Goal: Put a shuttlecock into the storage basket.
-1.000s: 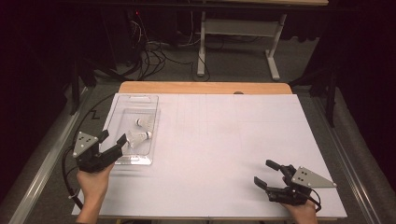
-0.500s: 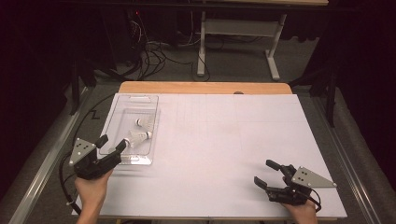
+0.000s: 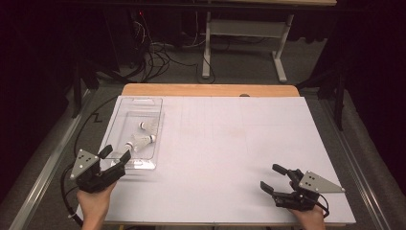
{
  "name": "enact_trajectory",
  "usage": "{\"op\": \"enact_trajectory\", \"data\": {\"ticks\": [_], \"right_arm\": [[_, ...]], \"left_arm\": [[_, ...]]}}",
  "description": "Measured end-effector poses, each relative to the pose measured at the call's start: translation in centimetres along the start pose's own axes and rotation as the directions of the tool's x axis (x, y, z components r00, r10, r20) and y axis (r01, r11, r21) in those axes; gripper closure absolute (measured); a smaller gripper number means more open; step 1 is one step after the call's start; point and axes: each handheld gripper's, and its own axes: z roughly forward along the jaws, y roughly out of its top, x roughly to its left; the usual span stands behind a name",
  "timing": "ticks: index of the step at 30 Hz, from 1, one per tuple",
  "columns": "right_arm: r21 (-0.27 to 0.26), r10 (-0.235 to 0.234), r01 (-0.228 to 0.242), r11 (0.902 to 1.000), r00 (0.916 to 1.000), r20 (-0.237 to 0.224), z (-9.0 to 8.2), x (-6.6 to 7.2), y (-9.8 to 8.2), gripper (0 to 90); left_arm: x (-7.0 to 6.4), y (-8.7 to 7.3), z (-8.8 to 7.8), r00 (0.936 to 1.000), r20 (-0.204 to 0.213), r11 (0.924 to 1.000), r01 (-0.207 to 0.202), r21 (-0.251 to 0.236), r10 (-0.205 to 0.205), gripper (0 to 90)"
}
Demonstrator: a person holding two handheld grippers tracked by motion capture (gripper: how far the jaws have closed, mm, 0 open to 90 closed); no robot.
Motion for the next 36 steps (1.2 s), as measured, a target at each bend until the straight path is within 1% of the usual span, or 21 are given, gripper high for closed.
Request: {"op": "enact_trajectory", "data": {"ticks": [10, 21, 28, 36], "right_arm": [[0.0, 0.001, -0.001, 1.0, 1.0, -0.002, 0.0, 0.0, 0.0, 24.3], [-0.001, 0.001, -0.001, 1.0, 1.0, -0.001, 0.0, -0.1, 0.0, 24.3], [0.0, -0.001, 0.001, 1.0, 1.0, 0.0, 0.0, 0.0, 0.0, 24.4], [-0.002, -0.003, 0.003, 1.0, 1.0, 0.002, 0.0, 0.0, 0.0, 24.3]], "left_arm": [[-0.8, -0.8, -0.4, 0.9997, 0.019, 0.9999, -0.013, 0.007, 0.013, 32.1], [-1.6, -1.3, -0.4, 0.999, 0.042, 0.9998, -0.018, 0.011, 0.018, 32.0], [-2.3, -1.6, -0.4, 0.9977, 0.061, 0.9994, -0.03, 0.019, 0.029, 31.6], [-2.9, -1.9, -0.4, 0.9969, 0.075, 0.9995, -0.023, 0.019, 0.022, 31.5]]}}
